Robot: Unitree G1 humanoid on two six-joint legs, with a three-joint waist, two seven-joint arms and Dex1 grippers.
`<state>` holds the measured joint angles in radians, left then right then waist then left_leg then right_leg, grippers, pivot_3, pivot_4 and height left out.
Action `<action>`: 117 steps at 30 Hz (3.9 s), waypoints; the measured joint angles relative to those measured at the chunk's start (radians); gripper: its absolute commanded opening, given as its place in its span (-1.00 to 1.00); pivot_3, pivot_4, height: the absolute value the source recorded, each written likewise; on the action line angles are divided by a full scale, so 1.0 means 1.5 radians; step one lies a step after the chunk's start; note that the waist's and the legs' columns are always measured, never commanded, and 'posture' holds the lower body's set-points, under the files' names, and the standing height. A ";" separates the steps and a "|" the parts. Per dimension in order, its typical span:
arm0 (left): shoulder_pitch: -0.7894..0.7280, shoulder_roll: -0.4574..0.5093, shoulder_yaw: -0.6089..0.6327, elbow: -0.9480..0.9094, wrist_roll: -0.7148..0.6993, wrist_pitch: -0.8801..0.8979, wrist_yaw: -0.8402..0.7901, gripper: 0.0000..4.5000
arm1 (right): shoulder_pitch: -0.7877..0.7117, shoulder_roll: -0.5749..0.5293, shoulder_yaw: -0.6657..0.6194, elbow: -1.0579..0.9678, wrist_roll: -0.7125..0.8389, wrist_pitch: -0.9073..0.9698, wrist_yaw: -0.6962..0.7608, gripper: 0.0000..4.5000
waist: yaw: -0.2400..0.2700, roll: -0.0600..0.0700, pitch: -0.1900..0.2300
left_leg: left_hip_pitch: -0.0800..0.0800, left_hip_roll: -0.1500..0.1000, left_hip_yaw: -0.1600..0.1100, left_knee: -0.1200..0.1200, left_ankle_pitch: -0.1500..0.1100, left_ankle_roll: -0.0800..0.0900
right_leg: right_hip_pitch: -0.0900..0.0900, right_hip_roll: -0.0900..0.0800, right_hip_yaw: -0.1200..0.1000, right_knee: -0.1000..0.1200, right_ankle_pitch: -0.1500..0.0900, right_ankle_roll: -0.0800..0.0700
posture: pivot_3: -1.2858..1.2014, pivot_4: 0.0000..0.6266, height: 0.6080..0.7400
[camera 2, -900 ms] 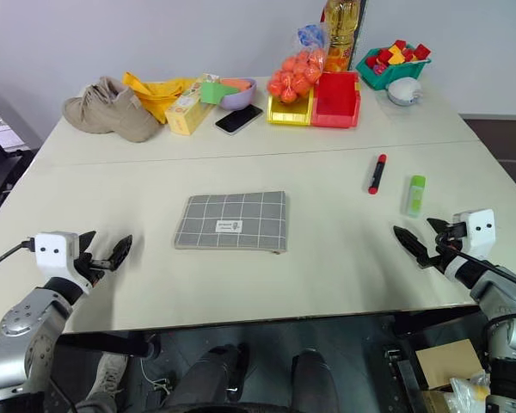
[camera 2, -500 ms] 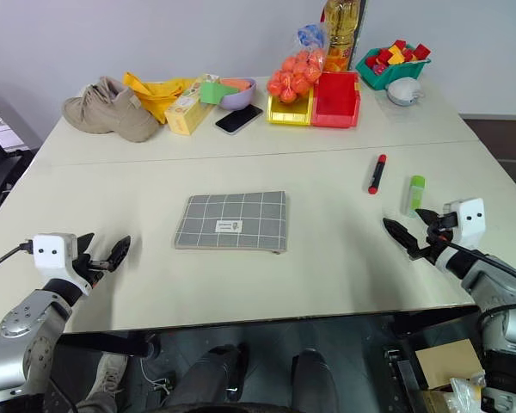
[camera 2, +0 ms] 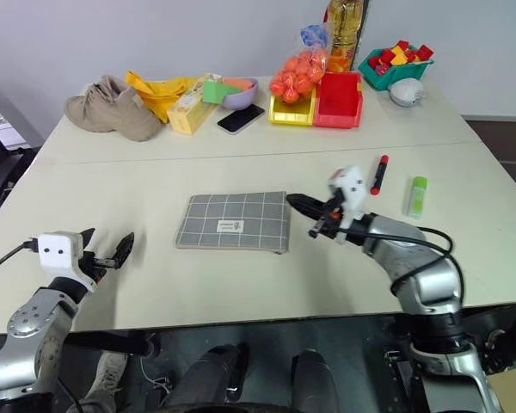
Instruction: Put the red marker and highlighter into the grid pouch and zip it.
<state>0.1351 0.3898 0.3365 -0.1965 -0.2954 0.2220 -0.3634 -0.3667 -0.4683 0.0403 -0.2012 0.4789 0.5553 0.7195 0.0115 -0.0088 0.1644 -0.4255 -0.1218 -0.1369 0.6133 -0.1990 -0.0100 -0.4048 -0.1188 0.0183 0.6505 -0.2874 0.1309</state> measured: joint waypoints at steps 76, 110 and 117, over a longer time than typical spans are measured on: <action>-0.116 0.027 -0.255 -0.026 0.143 -0.107 -0.058 -1.00 | -0.090 0.071 -0.006 0.097 -0.088 0.064 -0.068 0.76 | -0.015 0.000 0.000 | 0.000 -0.001 0.000 0.000 0.001 -0.001 | -0.001 0.000 0.001 0.004 0.000 0.001 | 0.03 -0.52 1.00; -0.179 -0.066 -0.325 -0.022 0.206 -0.033 -0.029 -1.00 | -0.146 0.082 0.212 -0.069 -0.114 0.164 -0.037 -0.98 | -0.015 0.000 0.000 | 0.000 -0.001 0.000 -0.001 0.001 -0.001 | -0.001 0.000 0.001 0.004 0.000 0.001 | 0.03 -0.52 1.00; -0.186 -0.079 -0.327 -0.022 0.211 -0.023 -0.015 -1.00 | -0.147 0.071 0.215 -0.090 -0.093 0.194 -0.016 -0.39 | -0.014 0.000 0.000 | 0.000 -0.001 0.000 0.000 0.001 -0.001 | 0.000 0.000 0.000 0.004 0.000 0.001 | 0.03 -0.52 1.00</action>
<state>-0.1443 0.2716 -0.1541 -0.2297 0.0211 0.1870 -0.3865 -0.5879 -0.3617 0.3622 -0.3363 0.3397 0.8462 0.6950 -0.0089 -0.0089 0.1641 -0.4255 -0.1230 -0.1374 0.6127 -0.1981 -0.0111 -0.4055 -0.1183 0.0189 0.6558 -0.2871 0.1324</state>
